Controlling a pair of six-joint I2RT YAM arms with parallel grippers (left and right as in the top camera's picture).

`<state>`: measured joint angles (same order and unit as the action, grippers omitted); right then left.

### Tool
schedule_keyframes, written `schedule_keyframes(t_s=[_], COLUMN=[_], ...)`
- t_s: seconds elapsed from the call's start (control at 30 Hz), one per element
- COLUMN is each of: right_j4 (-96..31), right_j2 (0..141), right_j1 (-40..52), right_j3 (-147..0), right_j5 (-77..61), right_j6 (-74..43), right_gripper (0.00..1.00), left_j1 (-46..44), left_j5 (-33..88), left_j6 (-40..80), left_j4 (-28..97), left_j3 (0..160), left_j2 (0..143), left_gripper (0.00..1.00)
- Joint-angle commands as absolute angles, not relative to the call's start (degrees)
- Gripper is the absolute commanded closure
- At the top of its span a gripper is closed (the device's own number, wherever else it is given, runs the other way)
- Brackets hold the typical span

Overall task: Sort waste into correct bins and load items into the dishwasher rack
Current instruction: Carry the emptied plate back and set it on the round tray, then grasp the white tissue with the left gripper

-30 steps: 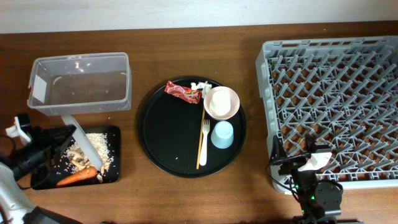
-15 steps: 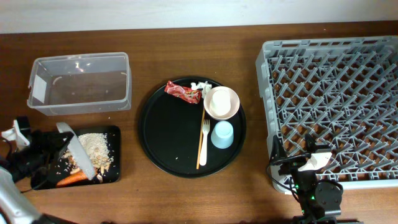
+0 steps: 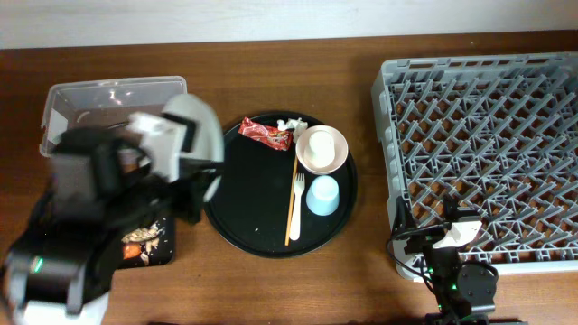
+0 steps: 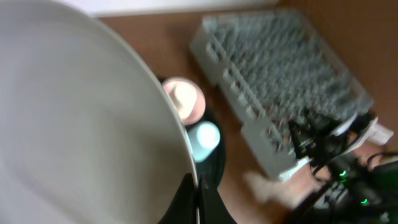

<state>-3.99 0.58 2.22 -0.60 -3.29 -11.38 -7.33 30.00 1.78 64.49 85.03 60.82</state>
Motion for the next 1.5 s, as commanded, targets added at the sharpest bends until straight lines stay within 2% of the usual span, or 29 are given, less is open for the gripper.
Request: schedule_keyframes(t_s=[0.0,0.13,0.23,0.43,0.73,0.77,0.8,0.9,0.93,1.0,1.03,1.07,1.1,1.17,1.23,1.33,1.47], right_j4=[-4.3,-4.3,-4.3,-4.3,-4.3,-4.3,-4.3,-4.3,-4.3,-4.3,-4.3,-4.3,-4.3,-4.3,-4.3,-4.3,-4.3], right_j2=[0.3,0.3,0.3,0.3,0.3,0.3,0.3,0.3,0.3,0.3,0.3,0.3,0.3,0.3,0.3,0.3,0.3], right_j1=[1.8,1.8,1.8,1.8,1.8,1.8,1.8,1.8,1.8,1.8,1.8,1.8,1.8,1.8,1.8,1.8,1.8], right_j3=[-0.3,-0.3,-0.3,-0.3,-0.3,-0.3,-0.3,-0.3,-0.3,-0.3,-0.3,-0.3,-0.3,-0.3,-0.3,-0.3,-0.3], right_j5=[-3.1,-3.1,-3.1,-3.1,-3.1,-3.1,-3.1,-3.1,-3.1,-3.1,-3.1,-3.1,-3.1,-3.1,-3.1,-3.1,-3.1], right_j6=[-10.9,-10.9,-11.0,-10.9,-10.9,-11.0,-10.9,-11.0,-10.9,-11.0,-10.9,-10.9,-11.0,-11.0,-10.9,-10.9,-10.9], right_gripper=[0.01,0.01,0.01,0.02,0.01,0.01,0.01,0.01,0.01,0.01,0.02,0.01,0.01,0.01,0.01,0.01,0.01], left_j1=[-20.7,-30.5,-31.4,-35.8,-35.8,-35.8,-35.9,-35.7,-35.7,-34.9,-33.7,-31.8,-29.3,-22.5,-19.1,-19.2,-21.6], left_j5=[12.3,6.4,2.2,3.0,-4.2,-4.1,-4.1,-4.1,-4.1,-4.2,-4.1,-4.0,-1.8,7.2,14.9,14.4,6.3], left_j6=[6.9,9.9,16.8,20.8,23.1,23.1,23.1,23.1,23.1,20.1,19.2,18.2,15.3,9.3,2.2,1.2,-2.2], left_j4=[63.9,61.3,60.8,60.0,56.8,57.0,57.1,57.5,58.2,58.8,58.9,58.9,58.9,58.9,56.8,48.1,37.0], left_j3=[85.3,85.3,85.3,85.1,85.1,85.1,85.1,85.4,86.7,90.4,93.4,96.1,99.4,104.4,104.8,104.9,104.9], left_j2=[71.5,88.2,96.1,102.3,109.3,109.3,109.3,109.3,109.3,109.3,109.3,109.3,109.3,109.6,112.3,117.1,123.1], left_gripper=[1.0,1.0,1.0,0.99,0.98,0.93,0.82,0.79,0.75,0.43,0.37,0.37,0.29,0.28,0.17,0.13,0.13])
